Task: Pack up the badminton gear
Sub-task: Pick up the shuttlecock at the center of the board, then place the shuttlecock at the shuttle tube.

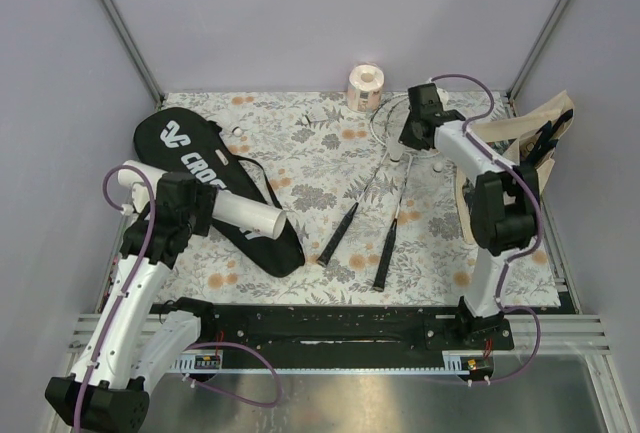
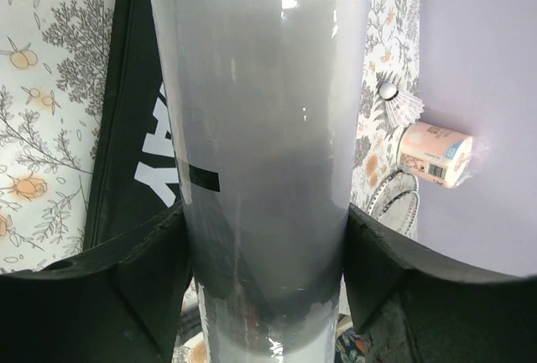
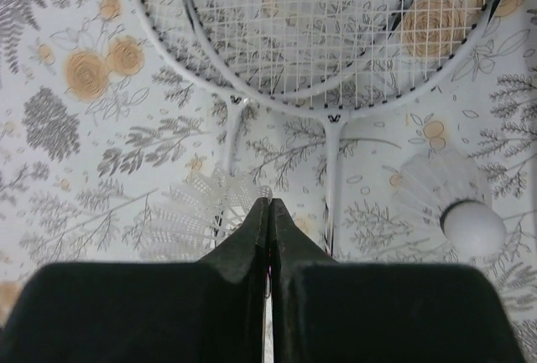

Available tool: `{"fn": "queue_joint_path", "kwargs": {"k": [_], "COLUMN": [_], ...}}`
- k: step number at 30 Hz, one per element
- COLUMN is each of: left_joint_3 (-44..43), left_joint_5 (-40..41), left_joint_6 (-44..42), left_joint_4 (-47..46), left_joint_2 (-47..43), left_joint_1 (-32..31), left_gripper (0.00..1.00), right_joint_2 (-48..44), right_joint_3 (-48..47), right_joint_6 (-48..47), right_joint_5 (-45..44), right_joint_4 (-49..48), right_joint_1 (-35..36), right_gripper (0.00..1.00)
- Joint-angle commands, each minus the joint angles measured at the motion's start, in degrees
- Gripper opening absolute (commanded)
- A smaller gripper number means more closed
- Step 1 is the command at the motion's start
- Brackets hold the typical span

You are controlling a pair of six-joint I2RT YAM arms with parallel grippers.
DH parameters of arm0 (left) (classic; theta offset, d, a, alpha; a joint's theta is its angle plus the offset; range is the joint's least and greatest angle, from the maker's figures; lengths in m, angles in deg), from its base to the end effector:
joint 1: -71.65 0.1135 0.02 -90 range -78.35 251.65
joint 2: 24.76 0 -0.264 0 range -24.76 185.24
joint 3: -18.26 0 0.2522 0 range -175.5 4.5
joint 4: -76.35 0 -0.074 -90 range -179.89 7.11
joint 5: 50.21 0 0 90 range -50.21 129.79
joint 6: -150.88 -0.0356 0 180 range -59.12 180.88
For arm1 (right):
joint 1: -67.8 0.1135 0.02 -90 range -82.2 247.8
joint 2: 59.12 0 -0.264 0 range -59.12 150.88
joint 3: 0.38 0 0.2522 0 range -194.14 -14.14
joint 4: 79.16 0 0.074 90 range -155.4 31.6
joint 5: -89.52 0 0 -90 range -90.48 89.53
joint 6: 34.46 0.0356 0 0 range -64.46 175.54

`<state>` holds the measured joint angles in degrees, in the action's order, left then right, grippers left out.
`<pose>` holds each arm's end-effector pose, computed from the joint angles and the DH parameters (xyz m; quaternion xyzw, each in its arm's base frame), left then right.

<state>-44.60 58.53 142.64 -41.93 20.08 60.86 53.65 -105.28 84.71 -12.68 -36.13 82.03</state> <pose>0.1500 -0.0169 0.3033 -0.5787 0.7016 -0.1768 0.3763 0.4289 0.1010 0.2380 0.1571 0.9244 0.0300 0.3462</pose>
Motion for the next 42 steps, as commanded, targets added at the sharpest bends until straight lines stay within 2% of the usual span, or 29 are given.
{"fn": "queue_joint_path", "kwargs": {"k": [1,4,8,11,13,16,21,33,42], "left_joint_3": [-2.93,-3.81,-3.81,-2.41,-0.74,1.02,-0.20,0.85,1.46], "left_joint_5": [-4.49,-8.35,-15.21,-23.55,-28.91,-34.46,-37.29,-42.12,-42.30], "left_joint_6": [3.32,5.25,7.71,11.57,14.03,16.06,14.57,14.31,15.19], "left_joint_4": [-1.30,0.11,-0.41,-1.73,-4.01,-8.40,-8.15,-11.31,-11.93], "left_joint_2": [0.77,2.00,3.76,5.08,5.96,7.27,10.44,13.43,12.82], "left_joint_1": [0.33,0.68,1.29,1.91,2.08,2.09,2.17,2.17,2.09], "left_gripper": [0.67,0.67,0.67,0.67,0.66,0.66,0.66,0.65,0.65], "right_joint_2": [-12.64,-21.60,-33.55,-40.15,-43.59,-47.46,-48.96,-48.17,-46.33], "right_joint_3": [7.61,18.58,39.75,50.76,53.85,55.27,58.96,60.02,59.14], "right_joint_6": [-3.15,-3.51,3.86,5.55,2.23,-2.53,-0.35,-0.95,-8.95], "right_joint_5": [7.08,15.68,25.11,27.50,27.41,28.81,33.20,39.27,38.05], "right_joint_4": [-6.75,-18.42,-49.50,-66.24,-72.76,-77.16,-94.03,-104.24,-103.46], "right_joint_1": [0.26,0.26,0.70,3.50,7.88,13.78,18.28,25.04,30.58], "right_gripper": [0.00,0.00,0.00,0.00,0.00,0.01,0.01,0.01,0.00]}}
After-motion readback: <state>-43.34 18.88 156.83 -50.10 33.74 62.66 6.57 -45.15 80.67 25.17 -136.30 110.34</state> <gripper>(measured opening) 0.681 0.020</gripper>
